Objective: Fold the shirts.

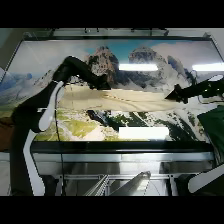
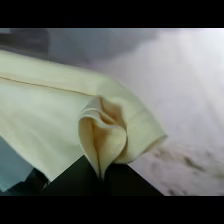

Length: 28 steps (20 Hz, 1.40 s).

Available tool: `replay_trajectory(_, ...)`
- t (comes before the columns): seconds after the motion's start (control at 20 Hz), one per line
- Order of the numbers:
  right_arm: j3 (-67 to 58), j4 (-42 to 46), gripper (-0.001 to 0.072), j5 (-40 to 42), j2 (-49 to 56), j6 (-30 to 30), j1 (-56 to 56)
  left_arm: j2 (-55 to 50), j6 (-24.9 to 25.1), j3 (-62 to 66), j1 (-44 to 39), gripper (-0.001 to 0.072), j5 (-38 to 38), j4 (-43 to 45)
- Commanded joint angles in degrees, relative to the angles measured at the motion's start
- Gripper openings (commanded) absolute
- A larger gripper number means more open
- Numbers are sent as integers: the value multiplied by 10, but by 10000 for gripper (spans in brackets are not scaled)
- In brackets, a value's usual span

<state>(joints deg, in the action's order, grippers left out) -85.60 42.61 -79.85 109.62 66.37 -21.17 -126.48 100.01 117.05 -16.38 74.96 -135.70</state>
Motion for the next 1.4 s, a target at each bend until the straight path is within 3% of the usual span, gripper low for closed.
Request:
replay_trajectory(0.0,-50,-26,24,-89,-35,-5,-40,-29,-27,13,-75,7,-27,46)
replay_trajectory(0.2,-102,-124,23,-137,-72,-17,-83,-32,-36,-7,-127,8,-45,42)
replay_trajectory(0.45,-106,-171,23,-179,-87,-16,-71,-32,-36,-7,-164,16,-107,-1)
replay_trajectory(0.6,-106,-212,24,-213,-94,-1,-27,-20,-18,37,-131,18,-54,-113)
replay_trajectory(0.7,-106,-229,23,-203,-106,-2,29,33,-8,42,-96,18,-28,-128)
replay_trajectory(0.9,-106,-229,24,-96,-117,8,203,205,17,-36,28,18,56,-120)
replay_trajectory(1.25,-107,-182,25,261,-32,12,479,410,36,-188,211,19,141,-94)
replay_trajectory(1.3,-107,-188,80,299,-9,6,503,434,43,-221,222,19,140,-94)
replay_trajectory(1.35,-107,-216,456,326,11,-10,522,455,52,-251,230,19,138,-94)
